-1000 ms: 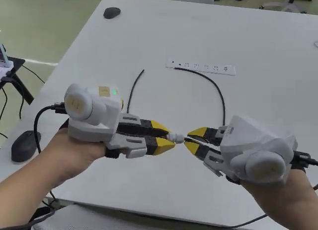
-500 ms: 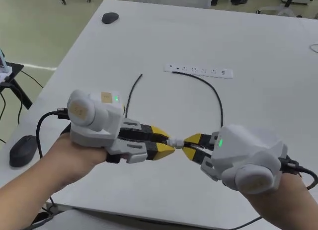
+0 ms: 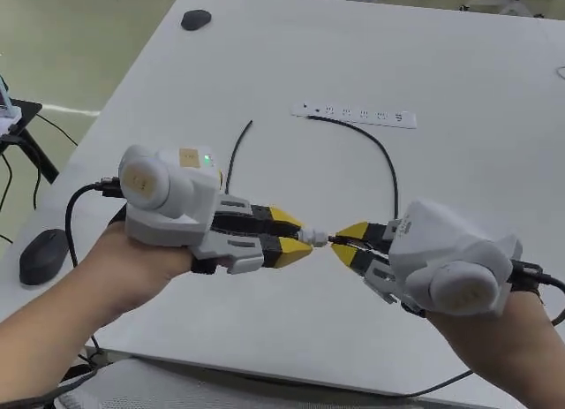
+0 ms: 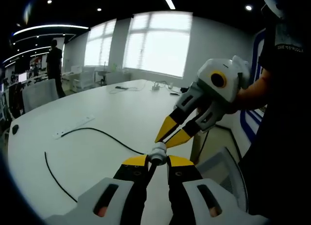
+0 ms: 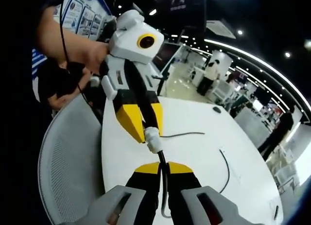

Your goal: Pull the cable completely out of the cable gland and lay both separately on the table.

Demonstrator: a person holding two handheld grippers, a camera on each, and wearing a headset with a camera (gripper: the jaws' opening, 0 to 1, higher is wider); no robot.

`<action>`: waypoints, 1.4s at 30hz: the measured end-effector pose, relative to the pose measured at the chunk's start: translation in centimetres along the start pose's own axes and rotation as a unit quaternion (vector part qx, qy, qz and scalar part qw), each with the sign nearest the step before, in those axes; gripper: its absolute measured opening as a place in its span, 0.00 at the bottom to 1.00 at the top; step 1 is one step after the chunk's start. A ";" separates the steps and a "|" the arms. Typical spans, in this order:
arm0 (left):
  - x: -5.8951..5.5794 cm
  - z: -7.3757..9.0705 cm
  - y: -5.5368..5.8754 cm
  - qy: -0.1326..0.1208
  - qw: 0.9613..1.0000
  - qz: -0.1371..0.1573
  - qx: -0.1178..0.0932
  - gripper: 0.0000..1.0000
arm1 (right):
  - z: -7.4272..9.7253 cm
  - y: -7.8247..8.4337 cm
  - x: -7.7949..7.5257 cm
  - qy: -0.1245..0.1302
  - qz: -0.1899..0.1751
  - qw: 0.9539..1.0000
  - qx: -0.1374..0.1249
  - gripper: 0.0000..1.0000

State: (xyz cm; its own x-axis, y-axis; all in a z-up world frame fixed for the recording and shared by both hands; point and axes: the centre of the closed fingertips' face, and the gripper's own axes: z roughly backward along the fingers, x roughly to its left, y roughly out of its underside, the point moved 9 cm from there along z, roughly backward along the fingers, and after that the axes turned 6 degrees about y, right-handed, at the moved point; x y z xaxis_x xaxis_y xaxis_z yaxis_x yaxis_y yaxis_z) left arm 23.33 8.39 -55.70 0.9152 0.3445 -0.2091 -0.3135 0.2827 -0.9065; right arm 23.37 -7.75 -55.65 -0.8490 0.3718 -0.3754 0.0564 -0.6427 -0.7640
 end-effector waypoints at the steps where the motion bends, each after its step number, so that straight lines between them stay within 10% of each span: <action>1: 0.0 0.0 0.0 -0.001 1.000 0.000 -0.001 0.15 | 0.0 0.1 -0.1 0.005 -0.003 1.000 0.002 0.00; 20: -1.0 -0.1 0.3 -0.003 1.000 0.023 -0.015 0.15 | -0.1 5.1 -0.8 0.040 -0.124 0.990 0.055 0.00; 26: -1.4 -0.2 0.3 0.000 0.999 0.025 -0.019 0.15 | -0.1 7.0 -1.0 0.056 -0.210 0.973 0.083 0.00; 42: -1.0 -0.3 0.5 -0.005 1.000 0.027 -0.005 0.15 | 1.0 7.3 -1.0 0.051 -0.207 0.975 0.064 0.01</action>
State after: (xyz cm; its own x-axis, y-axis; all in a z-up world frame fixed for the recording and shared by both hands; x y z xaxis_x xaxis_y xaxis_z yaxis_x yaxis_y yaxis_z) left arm 22.29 7.90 -56.09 0.8946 0.3672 -0.2545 -0.3601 0.2553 -0.8973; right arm 24.09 -13.45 -60.32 -0.7277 0.6779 -0.1041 -0.3516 -0.4990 -0.7921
